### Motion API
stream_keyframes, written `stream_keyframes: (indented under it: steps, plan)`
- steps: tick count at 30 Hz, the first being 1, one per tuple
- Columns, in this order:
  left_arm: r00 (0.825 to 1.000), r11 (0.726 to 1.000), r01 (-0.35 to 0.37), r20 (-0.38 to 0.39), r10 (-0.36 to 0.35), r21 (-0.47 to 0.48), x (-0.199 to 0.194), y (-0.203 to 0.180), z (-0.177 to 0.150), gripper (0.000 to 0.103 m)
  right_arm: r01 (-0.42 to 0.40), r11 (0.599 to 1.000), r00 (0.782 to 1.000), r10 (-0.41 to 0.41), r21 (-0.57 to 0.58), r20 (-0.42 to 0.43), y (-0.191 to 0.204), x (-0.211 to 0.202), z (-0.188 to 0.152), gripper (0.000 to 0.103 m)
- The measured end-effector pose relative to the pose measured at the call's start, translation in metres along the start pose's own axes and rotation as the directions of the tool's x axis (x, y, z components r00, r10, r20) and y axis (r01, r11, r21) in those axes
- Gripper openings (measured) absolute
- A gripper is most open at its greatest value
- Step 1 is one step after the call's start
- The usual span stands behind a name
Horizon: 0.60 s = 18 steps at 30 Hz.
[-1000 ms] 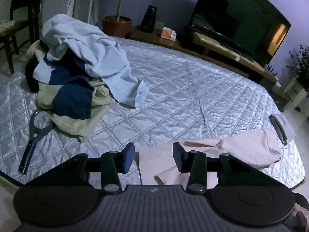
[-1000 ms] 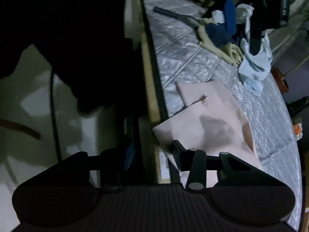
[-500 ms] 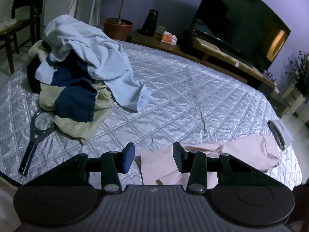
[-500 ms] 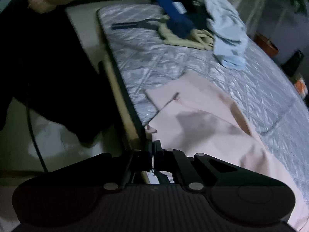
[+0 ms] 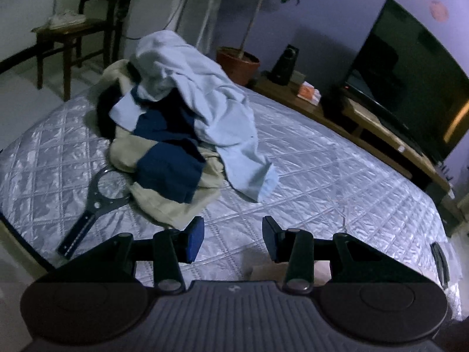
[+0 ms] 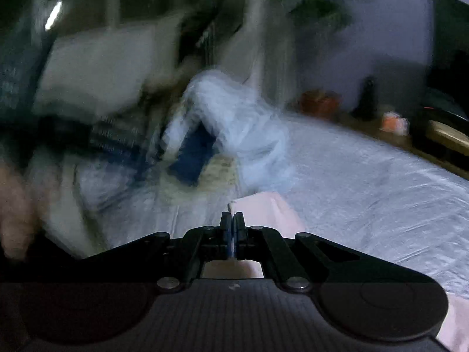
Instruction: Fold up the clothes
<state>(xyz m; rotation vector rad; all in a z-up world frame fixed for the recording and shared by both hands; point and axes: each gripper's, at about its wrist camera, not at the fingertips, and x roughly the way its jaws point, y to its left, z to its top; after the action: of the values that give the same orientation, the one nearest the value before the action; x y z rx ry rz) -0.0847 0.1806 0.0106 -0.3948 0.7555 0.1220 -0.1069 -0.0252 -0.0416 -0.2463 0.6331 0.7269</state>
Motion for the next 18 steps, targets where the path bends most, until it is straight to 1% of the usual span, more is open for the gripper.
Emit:
stream_keyframes:
  steps: [1,2,3,5,7,9,11,14,15,16,17,18]
  plan:
    - [1.000,1.000,-0.002,-0.003,0.002,-0.005,0.001,0.001,0.000,0.039,-0.014,1.000,0.999,0.014,-0.014,-0.051,0.007,0.012,-0.012,0.002]
    - [1.000,1.000,-0.004,-0.007,0.004,-0.010,0.002,0.002,0.000,0.039,-0.038,0.999,0.995,0.038,0.001,-0.093,0.010,0.021,-0.021,0.002]
    - [1.000,1.000,-0.006,-0.010,0.005,-0.016,0.003,0.003,0.000,0.039,-0.059,0.998,0.992,0.061,0.021,-0.110,0.012,0.023,-0.026,0.003]
    - [1.000,1.000,-0.009,-0.017,0.008,-0.026,0.005,0.005,0.000,0.039,-0.090,0.995,0.989,0.093,0.033,-0.117,0.015,0.022,-0.032,0.010]
    - [1.000,1.000,0.001,-0.023,-0.002,-0.029,0.008,0.002,0.000,0.039,-0.096,0.995,0.988,0.099,0.028,-0.122,0.016,0.018,-0.033,0.024]
    - [1.000,1.000,0.011,-0.024,-0.011,-0.024,0.009,-0.003,-0.001,0.039,-0.096,0.995,0.988,0.099,0.031,-0.119,0.013,0.012,-0.031,0.025]
    - [1.000,1.000,0.013,-0.023,-0.014,-0.015,0.010,-0.008,-0.002,0.040,-0.088,0.994,0.993,0.092,0.065,-0.071,0.006,0.000,-0.024,0.025]
    - [1.000,1.000,0.010,-0.029,-0.010,-0.004,0.013,-0.012,-0.003,0.040,-0.065,0.993,0.996,0.071,0.097,-0.053,-0.003,-0.003,-0.019,0.032]
    - [0.999,1.000,0.008,-0.031,-0.008,0.000,0.014,-0.014,-0.004,0.040,-0.043,0.995,0.997,0.049,0.091,-0.062,-0.005,0.001,-0.020,0.040]
    - [0.999,1.000,0.008,-0.031,-0.008,0.003,0.015,-0.016,-0.005,0.040,-0.016,0.995,0.997,0.023,0.098,-0.068,-0.007,0.007,-0.021,0.052]
    - [0.999,1.000,0.008,-0.032,-0.007,0.007,0.015,-0.018,-0.005,0.040,0.010,0.993,0.997,-0.002,0.114,-0.072,-0.009,0.013,-0.023,0.057]
    - [0.999,1.000,0.007,-0.033,-0.007,0.011,0.016,-0.020,-0.006,0.040,0.022,0.990,0.996,-0.010,0.138,-0.086,-0.012,0.021,-0.024,0.058]
